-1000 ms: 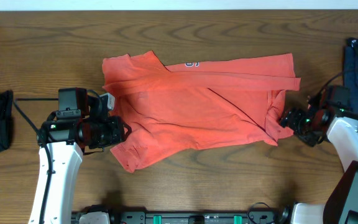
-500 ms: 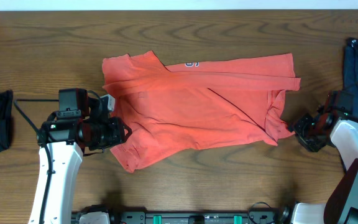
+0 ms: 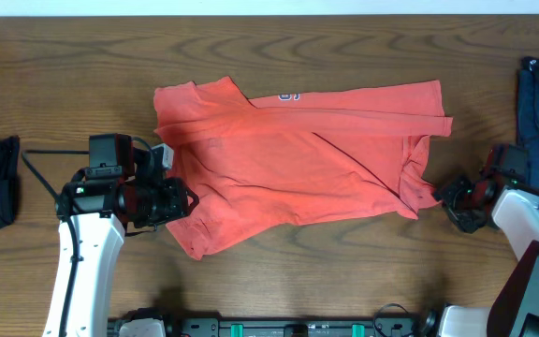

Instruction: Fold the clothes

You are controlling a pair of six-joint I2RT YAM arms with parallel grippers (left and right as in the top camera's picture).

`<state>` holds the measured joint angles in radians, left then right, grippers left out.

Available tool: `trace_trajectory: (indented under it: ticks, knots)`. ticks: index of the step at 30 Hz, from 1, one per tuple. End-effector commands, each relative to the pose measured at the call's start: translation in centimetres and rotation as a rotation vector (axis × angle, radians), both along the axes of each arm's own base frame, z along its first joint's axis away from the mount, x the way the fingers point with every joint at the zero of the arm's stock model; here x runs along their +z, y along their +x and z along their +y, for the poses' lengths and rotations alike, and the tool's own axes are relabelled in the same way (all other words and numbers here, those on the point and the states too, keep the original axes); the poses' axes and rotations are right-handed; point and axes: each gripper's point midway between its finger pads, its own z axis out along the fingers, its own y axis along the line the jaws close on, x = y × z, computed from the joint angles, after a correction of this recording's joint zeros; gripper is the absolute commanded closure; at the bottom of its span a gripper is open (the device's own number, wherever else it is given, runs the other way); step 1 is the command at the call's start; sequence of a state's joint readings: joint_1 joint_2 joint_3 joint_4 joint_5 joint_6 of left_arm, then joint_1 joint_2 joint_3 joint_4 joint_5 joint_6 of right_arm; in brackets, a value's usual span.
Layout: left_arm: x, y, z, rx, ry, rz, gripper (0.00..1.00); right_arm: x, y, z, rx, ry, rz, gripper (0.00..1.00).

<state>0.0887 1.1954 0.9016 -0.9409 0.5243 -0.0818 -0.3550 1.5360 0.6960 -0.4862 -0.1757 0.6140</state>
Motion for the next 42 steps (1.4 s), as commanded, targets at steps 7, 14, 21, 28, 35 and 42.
trace_trajectory:
  ticks: [7, 14, 21, 28, 35, 42]
  knots:
    - [0.0, -0.3, -0.2, 0.002, -0.014, 0.016, 0.65, -2.7, -2.1, 0.6, -0.049, 0.027, 0.041, 0.6]
    - [-0.1, -0.4, -0.2, -0.001, -0.013, 0.015, 0.64, -2.6, -1.1, 0.7, -0.053, 0.031, -0.012, 0.95]
    - [-0.8, -0.6, 1.2, 0.016, 0.078, 0.032, 0.64, -2.6, -0.7, 0.6, -0.052, 0.022, -0.026, 0.99]
    - [-3.3, -2.4, 1.7, 0.071, 0.102, 0.126, 0.52, -2.6, -0.7, 0.6, -0.053, 0.023, -0.026, 0.99]
    - [-7.7, -5.5, 0.4, 0.063, 0.033, 0.217, 0.44, -2.5, -0.8, 1.0, -0.047, 0.045, -0.026, 0.99]
    - [-9.6, -5.7, 0.4, 0.064, 0.03, 0.194, 0.41, -2.5, -0.7, 1.3, -0.042, 0.06, -0.031, 0.99]
